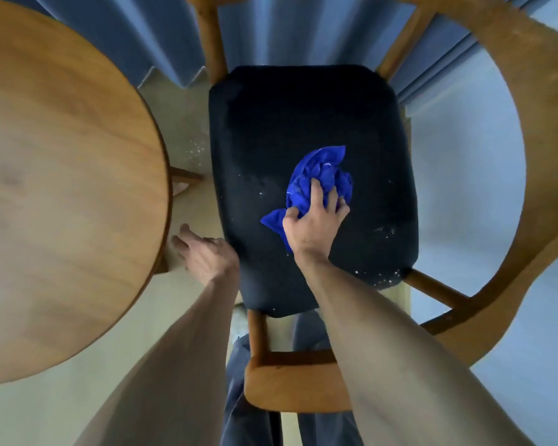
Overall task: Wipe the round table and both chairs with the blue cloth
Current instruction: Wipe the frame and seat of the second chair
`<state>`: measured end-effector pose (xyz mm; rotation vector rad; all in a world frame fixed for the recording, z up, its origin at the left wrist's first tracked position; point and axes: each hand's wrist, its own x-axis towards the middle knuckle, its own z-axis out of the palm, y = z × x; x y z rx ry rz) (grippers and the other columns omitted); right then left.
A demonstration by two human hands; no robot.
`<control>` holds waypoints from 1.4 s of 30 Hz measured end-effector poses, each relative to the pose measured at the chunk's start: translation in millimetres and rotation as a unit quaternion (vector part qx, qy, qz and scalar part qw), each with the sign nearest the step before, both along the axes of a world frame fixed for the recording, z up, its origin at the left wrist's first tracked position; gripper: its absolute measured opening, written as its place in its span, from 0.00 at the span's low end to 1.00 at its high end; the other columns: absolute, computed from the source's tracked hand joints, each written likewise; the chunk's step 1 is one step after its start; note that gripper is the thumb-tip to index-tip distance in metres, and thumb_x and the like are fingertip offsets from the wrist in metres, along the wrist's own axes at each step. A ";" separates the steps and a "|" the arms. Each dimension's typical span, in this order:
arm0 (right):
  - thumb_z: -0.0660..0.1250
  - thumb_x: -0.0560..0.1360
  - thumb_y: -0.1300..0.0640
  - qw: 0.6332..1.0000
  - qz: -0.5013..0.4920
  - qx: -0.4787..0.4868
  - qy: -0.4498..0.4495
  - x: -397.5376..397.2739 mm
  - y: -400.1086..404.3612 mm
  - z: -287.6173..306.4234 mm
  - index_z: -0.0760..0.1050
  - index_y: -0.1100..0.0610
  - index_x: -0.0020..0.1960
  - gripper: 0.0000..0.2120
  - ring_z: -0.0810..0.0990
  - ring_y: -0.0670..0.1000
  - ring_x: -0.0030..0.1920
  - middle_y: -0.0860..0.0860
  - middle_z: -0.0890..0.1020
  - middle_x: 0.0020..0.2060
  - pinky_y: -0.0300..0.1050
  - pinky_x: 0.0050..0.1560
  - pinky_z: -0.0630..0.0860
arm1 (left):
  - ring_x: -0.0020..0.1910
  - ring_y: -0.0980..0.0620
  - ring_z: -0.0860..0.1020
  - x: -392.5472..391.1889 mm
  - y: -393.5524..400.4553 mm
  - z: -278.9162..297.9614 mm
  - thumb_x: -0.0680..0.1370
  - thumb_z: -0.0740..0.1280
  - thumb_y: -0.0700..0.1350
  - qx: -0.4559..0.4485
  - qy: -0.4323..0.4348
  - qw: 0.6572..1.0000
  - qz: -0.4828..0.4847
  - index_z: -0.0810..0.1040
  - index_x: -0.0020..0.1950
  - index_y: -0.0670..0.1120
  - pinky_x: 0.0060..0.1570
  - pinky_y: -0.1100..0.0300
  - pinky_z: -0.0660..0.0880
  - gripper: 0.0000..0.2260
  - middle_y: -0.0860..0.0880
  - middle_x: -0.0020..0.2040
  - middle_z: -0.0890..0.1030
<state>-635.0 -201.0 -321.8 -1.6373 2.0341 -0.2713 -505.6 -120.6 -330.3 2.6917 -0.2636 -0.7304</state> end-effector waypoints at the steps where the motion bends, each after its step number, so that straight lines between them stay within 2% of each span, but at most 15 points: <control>1: 0.68 0.71 0.54 1.000 0.018 -0.008 -0.006 15.7 6.3 0.0 0.70 0.53 0.72 0.30 0.62 0.66 0.69 0.61 0.67 0.73 0.58 0.73 0.60 | 0.66 0.39 0.68 4.7 3.9 1.4 0.76 0.60 0.37 -0.003 -0.003 1.000 -0.006 0.62 0.72 0.46 0.61 0.46 0.68 0.25 0.40 0.71 0.65; 6: 0.69 0.68 0.51 0.988 0.154 -0.001 -0.021 66.2 25.0 2.1 0.72 0.51 0.70 0.30 0.63 0.66 0.71 0.58 0.69 0.72 0.59 0.72 0.62 | 0.65 0.36 0.68 14.0 20.6 0.5 0.75 0.58 0.36 0.008 -0.014 1.000 -0.010 0.64 0.72 0.40 0.62 0.47 0.68 0.24 0.36 0.68 0.68; 9: 0.70 0.70 0.51 0.976 0.218 0.008 -0.011 63.9 24.4 3.7 0.71 0.50 0.71 0.29 0.62 0.63 0.72 0.56 0.67 0.73 0.58 0.71 0.64 | 0.65 0.36 0.68 -2.9 24.0 3.7 0.75 0.58 0.36 0.012 -0.006 1.000 -0.009 0.64 0.71 0.41 0.61 0.46 0.69 0.23 0.38 0.69 0.67; 12: 0.72 0.70 0.54 0.966 0.257 -0.015 -0.008 41.4 11.9 2.0 0.72 0.50 0.68 0.27 0.63 0.61 0.70 0.54 0.69 0.71 0.56 0.67 0.67 | 0.69 0.38 0.65 -32.7 12.9 8.9 0.75 0.59 0.37 0.019 -0.014 0.999 -0.027 0.65 0.72 0.44 0.65 0.46 0.66 0.25 0.40 0.73 0.64; 16: 0.73 0.69 0.57 0.982 0.182 -0.002 -0.042 -1.7 -12.1 2.4 0.74 0.50 0.66 0.25 0.64 0.58 0.69 0.51 0.71 0.69 0.55 0.66 0.69 | 0.76 0.41 0.56 -64.2 -22.0 15.0 0.76 0.59 0.38 0.013 -0.045 0.994 -0.099 0.64 0.75 0.48 0.72 0.45 0.57 0.27 0.42 0.79 0.56; 19: 0.73 0.70 0.57 0.993 0.115 -0.009 -0.007 -62.1 -37.5 -0.3 0.74 0.51 0.67 0.26 0.65 0.59 0.69 0.51 0.71 0.69 0.54 0.66 0.70 | 0.77 0.42 0.55 -87.3 -50.2 18.1 0.77 0.59 0.39 0.003 -0.063 0.985 -0.162 0.63 0.76 0.49 0.72 0.46 0.56 0.27 0.43 0.79 0.55; 24: 0.70 0.74 0.53 0.999 -0.025 0.019 0.032 -169.8 -70.8 -9.7 0.70 0.50 0.71 0.26 0.63 0.61 0.72 0.52 0.66 0.74 0.56 0.70 0.67 | 0.78 0.43 0.52 -137.8 -89.1 17.2 0.77 0.57 0.37 -0.005 -0.046 0.975 -0.216 0.62 0.76 0.49 0.72 0.46 0.56 0.27 0.43 0.80 0.53; 31: 0.69 0.72 0.50 0.994 -0.104 0.009 -0.009 -176.5 -78.2 -6.0 0.70 0.49 0.69 0.25 0.67 0.58 0.66 0.53 0.68 0.71 0.55 0.63 0.72 | 0.78 0.41 0.49 -175.0 -116.8 13.3 0.77 0.55 0.37 -0.008 -0.050 0.962 -0.270 0.71 0.70 0.48 0.72 0.47 0.52 0.22 0.39 0.79 0.51; 34: 0.70 0.71 0.48 0.994 -0.109 0.011 -0.029 -180.6 -79.1 -7.0 0.71 0.50 0.69 0.27 0.67 0.61 0.68 0.56 0.66 0.73 0.58 0.67 0.70 | 0.78 0.41 0.48 -160.7 -105.4 14.6 0.76 0.56 0.36 -0.004 -0.064 0.970 -0.236 0.69 0.71 0.48 0.73 0.47 0.52 0.23 0.40 0.79 0.50; 37: 0.71 0.71 0.49 0.990 -0.123 -0.008 -0.061 -181.3 -81.2 -7.5 0.70 0.53 0.68 0.28 0.71 0.60 0.67 0.58 0.69 0.71 0.58 0.65 0.73 | 0.78 0.42 0.49 -132.4 -83.8 15.0 0.77 0.57 0.38 0.028 -0.054 0.990 -0.125 0.64 0.74 0.47 0.73 0.46 0.52 0.24 0.41 0.79 0.51; 42: 0.70 0.71 0.50 0.984 -0.161 -0.062 -0.047 -151.5 -77.9 -7.6 0.72 0.57 0.67 0.26 0.74 0.60 0.63 0.58 0.74 0.65 0.53 0.62 0.74 | 0.71 0.39 0.63 -81.1 -48.5 7.8 0.78 0.56 0.40 0.037 -0.024 0.999 0.004 0.66 0.71 0.45 0.71 0.45 0.59 0.20 0.42 0.74 0.63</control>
